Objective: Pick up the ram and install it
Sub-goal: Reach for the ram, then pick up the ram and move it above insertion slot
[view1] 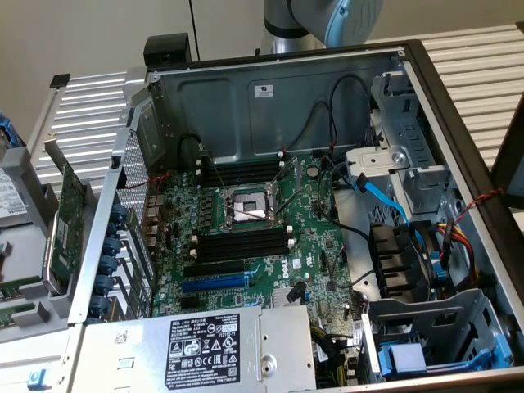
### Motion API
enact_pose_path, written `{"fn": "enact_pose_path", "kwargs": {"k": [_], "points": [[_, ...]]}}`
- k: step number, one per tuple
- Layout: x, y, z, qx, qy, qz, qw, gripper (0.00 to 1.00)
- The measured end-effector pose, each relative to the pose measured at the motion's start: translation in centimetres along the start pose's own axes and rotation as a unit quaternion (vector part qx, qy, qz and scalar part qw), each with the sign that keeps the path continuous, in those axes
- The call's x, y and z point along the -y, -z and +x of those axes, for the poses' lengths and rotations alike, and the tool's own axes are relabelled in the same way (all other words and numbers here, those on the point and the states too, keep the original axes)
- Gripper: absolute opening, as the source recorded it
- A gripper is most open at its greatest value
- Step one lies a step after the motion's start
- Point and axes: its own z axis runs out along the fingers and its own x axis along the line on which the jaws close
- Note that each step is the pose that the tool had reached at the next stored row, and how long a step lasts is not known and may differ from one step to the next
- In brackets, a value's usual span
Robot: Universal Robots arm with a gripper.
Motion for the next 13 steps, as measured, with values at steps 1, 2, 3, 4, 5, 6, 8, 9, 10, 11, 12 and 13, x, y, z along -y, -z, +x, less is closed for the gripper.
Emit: {"fn": "enact_pose_path", "kwargs": {"k": [1,2,3,4,5,6,8,9,10,11,12,13], "points": [[0.00,0.00,0.00,0.0000,0.000,0.0000,1.0000,0.11],[0.00,0.00,0.00,0.0000,0.000,0.0000,1.0000,0.11],[0.01,0.00,0.02,0.0000,0.000,0.0000,1.0000,0.11],[0.02,0.00,0.05,0.0000,0.000,0.0000,1.0000,0.11],[0.02,0.00,0.08,0.0000,0.000,0.0000,1.0000,0.11],[0.01,0.00,0.11,-0.0001,0.001,0.0000,1.0000,0.11],[0.01,0.00,0.15,-0.0010,0.016,-0.0003,0.9999,0.11],[0.01,-0.01,0.16,-0.0016,0.025,-0.0005,0.9997,0.11],[0.01,0.00,0.16,-0.0022,0.034,-0.0006,0.9994,0.11],[0.01,0.00,0.16,-0.0028,0.043,-0.0008,0.9991,0.11],[0.01,0.00,0.15,-0.0034,0.052,-0.0009,0.9986,0.11],[0.01,0.00,0.15,-0.0040,0.061,-0.0011,0.9981,0.11]]}}
